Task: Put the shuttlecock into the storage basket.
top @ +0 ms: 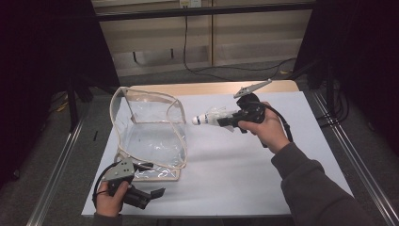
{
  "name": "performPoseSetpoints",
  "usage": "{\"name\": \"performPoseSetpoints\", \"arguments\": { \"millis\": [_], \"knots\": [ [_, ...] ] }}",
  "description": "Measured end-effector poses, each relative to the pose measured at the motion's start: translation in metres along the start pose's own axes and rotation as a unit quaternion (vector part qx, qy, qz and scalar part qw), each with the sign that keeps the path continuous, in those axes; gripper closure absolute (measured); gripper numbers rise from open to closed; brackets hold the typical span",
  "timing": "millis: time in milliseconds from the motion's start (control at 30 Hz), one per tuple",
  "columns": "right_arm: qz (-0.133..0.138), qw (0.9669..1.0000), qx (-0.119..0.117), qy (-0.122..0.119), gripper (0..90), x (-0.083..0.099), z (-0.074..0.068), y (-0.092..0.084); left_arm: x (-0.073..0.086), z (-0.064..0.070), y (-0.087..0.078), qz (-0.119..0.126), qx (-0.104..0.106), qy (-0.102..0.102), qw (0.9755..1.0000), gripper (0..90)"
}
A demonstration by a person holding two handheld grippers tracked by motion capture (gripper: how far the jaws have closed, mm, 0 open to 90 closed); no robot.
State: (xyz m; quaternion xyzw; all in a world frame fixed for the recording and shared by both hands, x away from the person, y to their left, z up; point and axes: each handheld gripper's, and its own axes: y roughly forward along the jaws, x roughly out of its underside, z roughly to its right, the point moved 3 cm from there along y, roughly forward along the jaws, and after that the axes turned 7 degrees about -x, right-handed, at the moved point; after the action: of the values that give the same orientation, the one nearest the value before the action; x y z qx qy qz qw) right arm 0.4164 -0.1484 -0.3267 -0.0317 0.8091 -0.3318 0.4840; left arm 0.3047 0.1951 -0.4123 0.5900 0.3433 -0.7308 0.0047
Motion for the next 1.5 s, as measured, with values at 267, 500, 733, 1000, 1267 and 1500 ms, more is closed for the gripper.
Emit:
{"name": "performPoseSetpoints", "arguments": {
  "millis": [267,500,733,1000,1267,1500],
  "knots": [
    [0.006,1.0,-0.005,-0.006,88.0,-0.009,-0.005,-0.003,0.0,0.0,0.0,0.0,0.0,0.001,1.0,4.4],
    [0.013,0.9998,-0.008,-0.009,88.0,-0.017,-0.008,-0.006,0.0,0.0,0.0,0.0,0.001,-0.001,1.0,4.4],
    [0.01,0.9998,-0.011,-0.014,88.0,-0.023,-0.013,-0.005,0.0,0.0,0.001,0.0,0.002,-0.001,1.0,4.4],
    [0.007,0.9997,-0.013,-0.02,88.0,-0.03,-0.016,-0.005,0.0,0.0,0.001,0.002,0.003,-0.002,1.0,4.4],
    [0.012,0.9994,-0.02,-0.024,88.0,-0.038,-0.022,-0.005,0.0,0.0,0.001,0.0,0.003,-0.001,1.0,4.4],
    [0.011,0.9992,-0.024,-0.03,88.0,-0.045,-0.027,-0.003,0.0,0.0,0.001,0.0,0.003,-0.001,1.0,4.4]
  ]
}}
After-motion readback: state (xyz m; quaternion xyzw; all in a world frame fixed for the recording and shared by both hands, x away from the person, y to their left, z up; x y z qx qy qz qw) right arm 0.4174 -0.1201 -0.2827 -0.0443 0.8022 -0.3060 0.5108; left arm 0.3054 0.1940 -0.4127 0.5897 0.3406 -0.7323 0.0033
